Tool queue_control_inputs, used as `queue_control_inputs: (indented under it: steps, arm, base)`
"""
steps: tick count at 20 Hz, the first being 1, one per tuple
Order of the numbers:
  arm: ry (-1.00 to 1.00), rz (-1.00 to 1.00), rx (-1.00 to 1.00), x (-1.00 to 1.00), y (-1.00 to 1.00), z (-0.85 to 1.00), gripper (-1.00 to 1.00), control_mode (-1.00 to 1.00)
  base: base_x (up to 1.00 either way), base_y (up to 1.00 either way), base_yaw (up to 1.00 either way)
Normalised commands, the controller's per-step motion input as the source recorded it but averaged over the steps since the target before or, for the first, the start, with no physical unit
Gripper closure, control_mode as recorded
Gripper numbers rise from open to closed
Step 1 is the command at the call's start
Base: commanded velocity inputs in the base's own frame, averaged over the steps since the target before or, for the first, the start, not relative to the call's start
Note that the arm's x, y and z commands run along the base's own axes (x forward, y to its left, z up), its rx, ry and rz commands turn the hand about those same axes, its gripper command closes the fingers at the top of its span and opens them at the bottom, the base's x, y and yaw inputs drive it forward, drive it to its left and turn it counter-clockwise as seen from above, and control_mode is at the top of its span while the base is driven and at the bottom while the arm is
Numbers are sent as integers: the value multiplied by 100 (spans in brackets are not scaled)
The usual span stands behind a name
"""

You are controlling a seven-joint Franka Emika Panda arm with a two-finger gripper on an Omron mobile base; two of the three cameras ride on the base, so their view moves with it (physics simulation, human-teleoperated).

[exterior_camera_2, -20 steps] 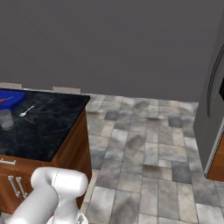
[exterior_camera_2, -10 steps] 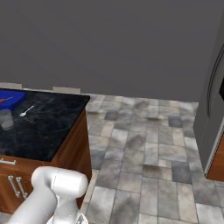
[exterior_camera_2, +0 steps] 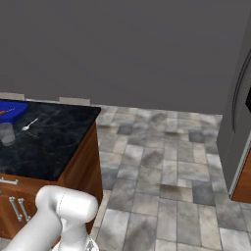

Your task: Take the tongs from the drawer on the left and place them on the dining counter next to the tray containing the hot dog.

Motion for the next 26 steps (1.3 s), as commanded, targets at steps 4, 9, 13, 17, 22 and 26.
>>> queue_control_inputs:
  steps: [4,9,13,17,22,26]
  arm:
    - [0,0,0,9,8,0,-100,-100]
    - [0,0,0,6,16,-10,-100,-100]
    - [0,2,0,1,20,-19,-100,-100]
    - [0,3,0,0,14,-26,-100,-100]
    - [-3,1,0,1,5,-16,-100,-100]
    - [0,0,0,4,7,-9,-100,-100]
  base:
    - [0,0,0]
    - [0,0,0]
    - [0,0,0]
    - [0,0,0]
    - [0,0,0]
    - [0,0,0]
